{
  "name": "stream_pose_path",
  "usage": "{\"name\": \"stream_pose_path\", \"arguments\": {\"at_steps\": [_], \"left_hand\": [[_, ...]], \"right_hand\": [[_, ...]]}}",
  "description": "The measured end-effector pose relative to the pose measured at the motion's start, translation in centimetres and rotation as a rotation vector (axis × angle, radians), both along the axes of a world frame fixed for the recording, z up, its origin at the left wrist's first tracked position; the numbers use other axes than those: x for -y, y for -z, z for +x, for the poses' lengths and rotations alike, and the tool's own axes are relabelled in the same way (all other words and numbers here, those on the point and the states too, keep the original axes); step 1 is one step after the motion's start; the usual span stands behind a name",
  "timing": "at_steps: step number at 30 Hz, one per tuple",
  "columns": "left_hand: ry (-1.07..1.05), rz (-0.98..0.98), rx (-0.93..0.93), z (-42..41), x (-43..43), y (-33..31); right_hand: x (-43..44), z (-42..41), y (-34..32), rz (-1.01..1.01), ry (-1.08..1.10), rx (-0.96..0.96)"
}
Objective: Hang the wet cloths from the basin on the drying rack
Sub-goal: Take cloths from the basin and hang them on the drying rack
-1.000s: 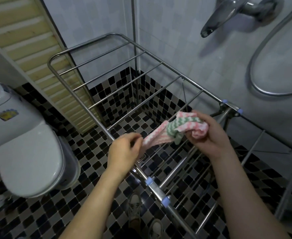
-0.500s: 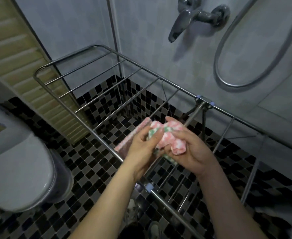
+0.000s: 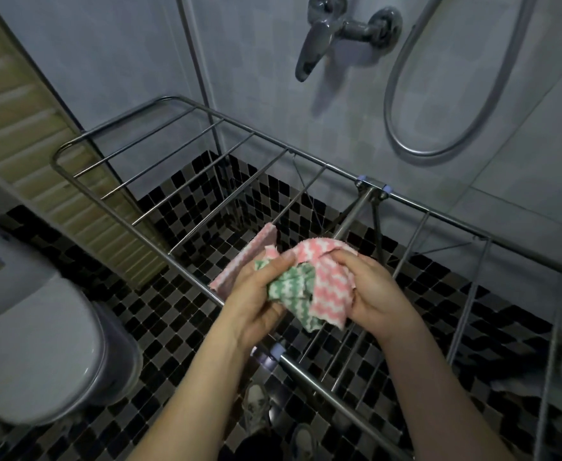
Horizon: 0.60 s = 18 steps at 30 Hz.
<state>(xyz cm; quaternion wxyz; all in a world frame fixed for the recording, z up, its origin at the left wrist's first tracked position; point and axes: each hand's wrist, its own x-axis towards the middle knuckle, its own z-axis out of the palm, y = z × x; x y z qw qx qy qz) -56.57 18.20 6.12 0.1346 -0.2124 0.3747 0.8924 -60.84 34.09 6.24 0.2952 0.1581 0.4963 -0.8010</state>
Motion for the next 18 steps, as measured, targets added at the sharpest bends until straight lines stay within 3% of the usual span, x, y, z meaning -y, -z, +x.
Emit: {"name": "stream_pose_path", "arguments": {"at_steps": [11,13,16,18], "left_hand": [[-0.373,-0.475,0.082,-0.3,2.0,1.0],[-0.375,-0.566,0.088,-0.1,2.1,0.9],[-0.272,-1.023,-0.005,0.6,2.7,0.8],[-0.11,-1.065,-0.148,1.1,2.5,-0.1]], "right_hand": [[-1.6,0.1,-0.7,0.124,-0.211,-0.017],[-1.9,0.0,-0.8,0.157,-0.298,-0.061],[-2.7,-0.4,-1.4,0.292,-0.482,-0.206],[-3.1,-0.5,-2.2,0.437,-0.616,-0.323]]}}
